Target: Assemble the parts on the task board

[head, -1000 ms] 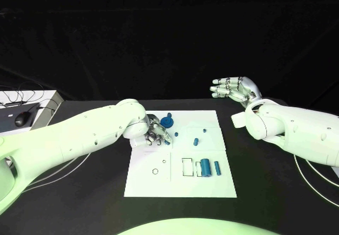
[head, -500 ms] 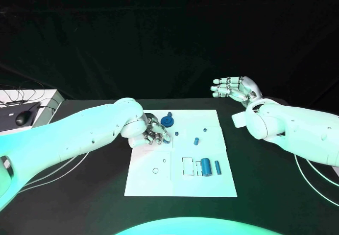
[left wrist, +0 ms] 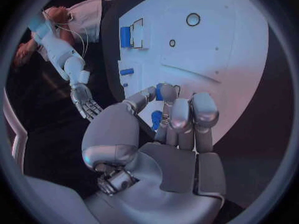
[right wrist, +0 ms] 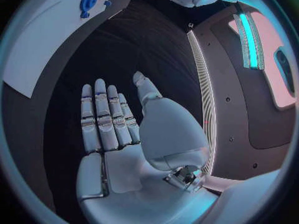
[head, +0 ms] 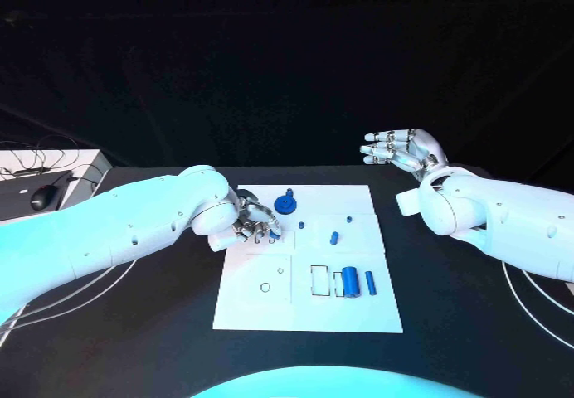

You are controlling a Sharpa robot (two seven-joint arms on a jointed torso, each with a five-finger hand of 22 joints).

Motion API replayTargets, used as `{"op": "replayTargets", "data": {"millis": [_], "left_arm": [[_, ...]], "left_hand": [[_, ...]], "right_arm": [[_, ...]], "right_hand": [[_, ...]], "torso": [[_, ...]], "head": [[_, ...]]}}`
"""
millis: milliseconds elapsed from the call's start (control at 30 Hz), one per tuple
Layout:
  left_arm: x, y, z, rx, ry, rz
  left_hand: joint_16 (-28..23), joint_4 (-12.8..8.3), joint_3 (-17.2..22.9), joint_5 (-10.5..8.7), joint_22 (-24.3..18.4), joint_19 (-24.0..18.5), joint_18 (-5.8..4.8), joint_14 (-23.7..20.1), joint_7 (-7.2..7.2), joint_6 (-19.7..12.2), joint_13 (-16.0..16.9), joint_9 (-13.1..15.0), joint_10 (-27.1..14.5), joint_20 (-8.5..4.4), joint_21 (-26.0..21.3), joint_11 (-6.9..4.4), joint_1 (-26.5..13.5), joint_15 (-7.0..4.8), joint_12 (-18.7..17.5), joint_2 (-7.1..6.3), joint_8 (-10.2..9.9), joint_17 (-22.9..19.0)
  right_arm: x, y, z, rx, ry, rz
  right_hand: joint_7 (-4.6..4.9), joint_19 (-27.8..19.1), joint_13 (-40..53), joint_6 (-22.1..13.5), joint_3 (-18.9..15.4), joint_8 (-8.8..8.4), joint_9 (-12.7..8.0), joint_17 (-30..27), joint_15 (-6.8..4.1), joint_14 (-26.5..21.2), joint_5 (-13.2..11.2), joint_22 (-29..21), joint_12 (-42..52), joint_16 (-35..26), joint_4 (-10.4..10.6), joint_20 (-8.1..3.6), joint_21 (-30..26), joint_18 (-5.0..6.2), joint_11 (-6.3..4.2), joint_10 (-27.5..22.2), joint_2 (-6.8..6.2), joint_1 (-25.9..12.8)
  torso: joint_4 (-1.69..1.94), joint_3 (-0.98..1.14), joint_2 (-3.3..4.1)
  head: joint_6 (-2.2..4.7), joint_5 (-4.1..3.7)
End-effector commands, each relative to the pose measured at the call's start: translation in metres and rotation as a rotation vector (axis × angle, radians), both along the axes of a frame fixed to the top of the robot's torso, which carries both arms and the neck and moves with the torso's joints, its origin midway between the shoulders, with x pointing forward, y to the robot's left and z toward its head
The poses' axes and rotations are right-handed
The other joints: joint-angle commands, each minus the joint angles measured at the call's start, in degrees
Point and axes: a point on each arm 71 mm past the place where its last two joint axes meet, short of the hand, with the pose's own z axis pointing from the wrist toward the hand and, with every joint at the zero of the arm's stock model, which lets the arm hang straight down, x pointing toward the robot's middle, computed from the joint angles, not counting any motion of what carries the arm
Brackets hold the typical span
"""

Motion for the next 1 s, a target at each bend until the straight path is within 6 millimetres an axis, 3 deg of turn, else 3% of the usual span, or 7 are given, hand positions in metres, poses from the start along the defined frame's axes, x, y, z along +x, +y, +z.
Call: {"op": "replayTargets", "data": {"millis": [33, 600, 1000], "left_arm": [[0.0, 0.004, 0.004, 0.014, -0.058, 0.051], [-0.002, 0.006, 0.008, 0.079, -0.217, 0.085], [-0.009, -0.004, -0.003, 0.11, -0.243, 0.062]], "left_hand": [[0.2, -4.4, 4.7, 0.91, 0.2, 0.2, -0.72, 0.1, -1.87, 2.2, 0.2, 9.9, 0.9, -0.43, 0.3, -0.33, -0.8, -0.5, -0.4, -0.28, 1.4, 0.0], [0.4, -4.2, 5.3, 2.38, 1.5, 1.2, -1.23, 0.3, -2.59, 4.5, 1.5, 10.8, 2.9, -0.86, 0.7, -0.85, -1.1, -0.81, -2.2, -1.67, 0.7, -0.4], [0.5, -4.4, 5.7, 3.86, 1.9, 1.5, -1.42, 0.2, -2.73, 5.1, 2.4, 11.3, 3.6, -1.08, 0.7, -1.0, -1.3, -0.93, -3.2, -2.08, 0.3, -0.8]], "right_arm": [[0.0, 0.001, 0.0, -0.004, -0.001, 0.017], [0.0, -0.001, -0.001, -0.007, 0.001, 0.016], [0.0, -0.001, -0.002, -0.007, 0.003, 0.02]], "right_hand": [[0.32, -0.4, -0.1, -0.2, 0.2, -0.37, 0.0, -0.1, -0.07, -0.5, -0.2, 0.0, -0.1, -0.2, 0.0, 0.15, -0.1, -0.35, 0.22, 0.0, 0.09, 0.4], [0.34, -0.6, -0.1, -0.3, 0.2, -0.39, 0.0, -0.1, 0.0, -0.6, -0.2, 0.0, -0.1, -0.2, 0.0, 0.22, -0.1, -0.35, 0.27, -0.1, 0.04, 0.4], [0.35, -0.8, -0.1, -0.3, 0.1, -0.37, 0.0, -0.1, 0.03, -0.8, -0.2, 0.0, -0.1, -0.2, 0.0, 0.3, -0.1, -0.35, 0.3, -0.2, 0.0, 0.3]], "torso": [[0.15, 0.06, -0.12], [0.05, 0.08, -0.09], [0.05, 0.09, -0.07]], "head": [[-0.12, -0.04], [-0.55, 0.29], [-0.95, 0.32]]}}
